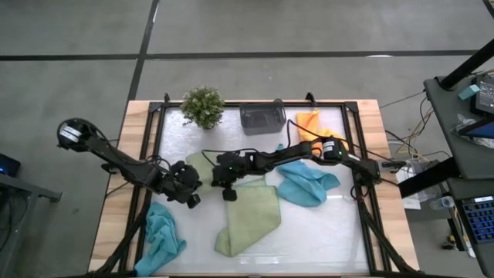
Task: Fold microfiber towels
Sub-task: Fold the left green towel
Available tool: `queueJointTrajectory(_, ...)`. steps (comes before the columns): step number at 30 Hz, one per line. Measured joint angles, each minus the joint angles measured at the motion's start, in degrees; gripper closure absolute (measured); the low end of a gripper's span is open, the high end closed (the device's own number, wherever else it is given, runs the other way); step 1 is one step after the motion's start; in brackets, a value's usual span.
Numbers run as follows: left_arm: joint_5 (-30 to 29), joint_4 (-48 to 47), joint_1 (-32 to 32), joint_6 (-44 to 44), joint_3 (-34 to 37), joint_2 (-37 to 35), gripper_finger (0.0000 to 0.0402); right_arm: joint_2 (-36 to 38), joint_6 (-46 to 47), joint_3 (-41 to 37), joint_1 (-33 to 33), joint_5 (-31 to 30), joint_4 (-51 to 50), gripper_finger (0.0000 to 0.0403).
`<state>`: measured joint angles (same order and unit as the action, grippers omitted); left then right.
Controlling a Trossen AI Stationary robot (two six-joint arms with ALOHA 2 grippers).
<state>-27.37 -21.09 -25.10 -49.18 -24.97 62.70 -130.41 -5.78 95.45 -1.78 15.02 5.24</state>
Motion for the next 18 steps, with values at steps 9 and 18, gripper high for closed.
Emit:
queueJointTrajectory(9,1.33,0.99,0.0,-1.17,2.65,-0.4,0.0398,1.21,-1.1,-0.11,-1.16,0.36,-6.26,0.0394)
queueJointTrajectory(18,3.08,4.69,0.02,4.6,-0.78,-3.07,0.0398,3.29,-0.37,-0.21,-0.73,-0.05,-4.35,0.0394)
